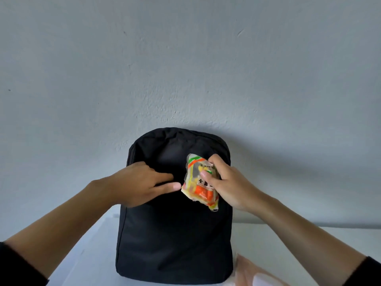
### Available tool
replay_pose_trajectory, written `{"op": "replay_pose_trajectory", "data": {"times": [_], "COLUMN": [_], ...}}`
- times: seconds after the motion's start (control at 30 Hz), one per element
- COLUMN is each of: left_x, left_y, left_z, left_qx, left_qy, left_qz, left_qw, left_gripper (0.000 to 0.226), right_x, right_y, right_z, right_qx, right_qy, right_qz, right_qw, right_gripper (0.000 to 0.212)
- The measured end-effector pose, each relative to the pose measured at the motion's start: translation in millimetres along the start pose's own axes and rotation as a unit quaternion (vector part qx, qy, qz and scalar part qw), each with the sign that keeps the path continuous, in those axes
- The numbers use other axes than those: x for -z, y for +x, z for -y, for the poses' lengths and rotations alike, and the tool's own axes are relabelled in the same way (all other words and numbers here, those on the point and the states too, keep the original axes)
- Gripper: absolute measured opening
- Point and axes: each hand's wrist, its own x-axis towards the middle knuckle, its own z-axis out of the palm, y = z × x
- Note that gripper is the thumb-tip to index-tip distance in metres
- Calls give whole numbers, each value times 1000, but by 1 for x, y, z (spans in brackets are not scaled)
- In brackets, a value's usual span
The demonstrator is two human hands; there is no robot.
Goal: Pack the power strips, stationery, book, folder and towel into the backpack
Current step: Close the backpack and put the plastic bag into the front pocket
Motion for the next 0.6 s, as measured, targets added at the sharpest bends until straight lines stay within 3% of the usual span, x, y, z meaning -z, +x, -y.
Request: {"op": "replay_pose_trajectory", "data": {"times": [0.13,0.23,0.33,0.4,0.5,0.6], "left_x": [-11,-14,-15,-15,-12,-16], "left_y": [-8,-7,-10,-14,-19,-23], "left_z": [-1,7,3,2,3,2], "left_qx": [-39,-45,-34,-26,0,11], "left_qy": [51,-83,-117,-111,-119,-121], "left_qz": [-14,-91,-111,-135,-131,-136], "left_qw": [998,991,986,984,984,983], "left_gripper": [72,45,27,25,28,33], "right_x": [-10,-11,-14,-18,-25,-19], "right_y": [8,17,27,28,20,13], "right_z": [-3,8,18,21,21,23], "right_qx": [56,150,230,235,137,31], "right_qy": [-1,27,-37,-88,-153,-178], "right_qz": [-104,-227,-260,-165,68,159], "right_qw": [993,962,937,954,976,970], "right_gripper": [16,16,24,32,33,13]}}
